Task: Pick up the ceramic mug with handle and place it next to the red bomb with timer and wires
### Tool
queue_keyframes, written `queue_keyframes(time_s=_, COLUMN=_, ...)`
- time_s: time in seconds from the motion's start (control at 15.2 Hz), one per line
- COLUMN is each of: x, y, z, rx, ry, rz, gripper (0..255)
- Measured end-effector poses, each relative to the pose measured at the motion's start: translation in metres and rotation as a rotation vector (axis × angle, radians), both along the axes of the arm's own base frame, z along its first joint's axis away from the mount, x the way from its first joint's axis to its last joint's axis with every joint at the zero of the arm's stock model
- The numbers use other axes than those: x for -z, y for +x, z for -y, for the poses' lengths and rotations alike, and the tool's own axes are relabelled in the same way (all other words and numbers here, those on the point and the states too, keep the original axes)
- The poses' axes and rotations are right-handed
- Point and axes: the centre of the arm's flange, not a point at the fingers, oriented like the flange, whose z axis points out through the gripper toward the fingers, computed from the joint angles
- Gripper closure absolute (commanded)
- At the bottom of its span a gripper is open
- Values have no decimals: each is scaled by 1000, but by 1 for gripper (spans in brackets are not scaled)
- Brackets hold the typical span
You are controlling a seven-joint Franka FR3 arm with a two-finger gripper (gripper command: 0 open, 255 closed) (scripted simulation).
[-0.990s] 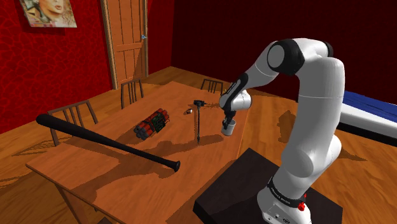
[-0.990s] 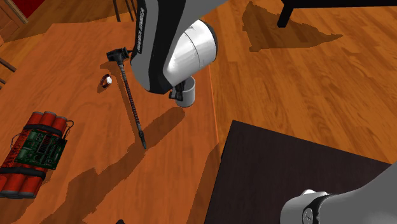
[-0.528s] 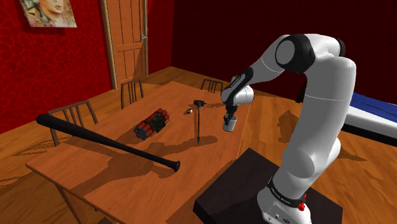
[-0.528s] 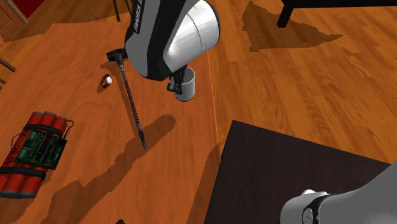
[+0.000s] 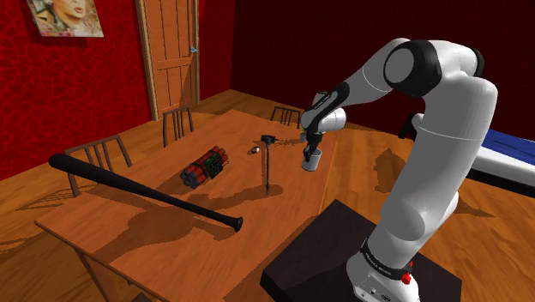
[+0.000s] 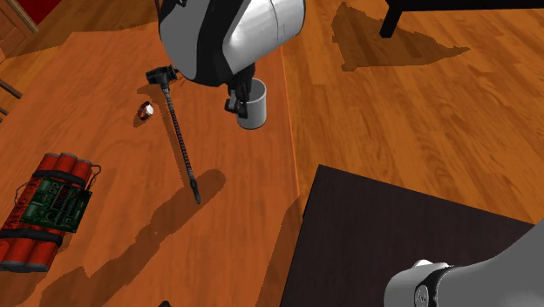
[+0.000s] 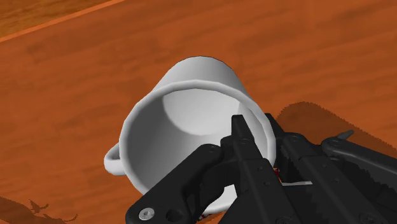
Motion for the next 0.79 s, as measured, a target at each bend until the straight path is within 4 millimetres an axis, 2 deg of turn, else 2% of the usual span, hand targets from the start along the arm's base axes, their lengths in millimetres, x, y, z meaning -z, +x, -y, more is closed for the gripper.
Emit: queue_keyframes(time_s=0.79, x=-64, y=-1, z=1, rx=0, ry=0, rz=0, gripper=255)
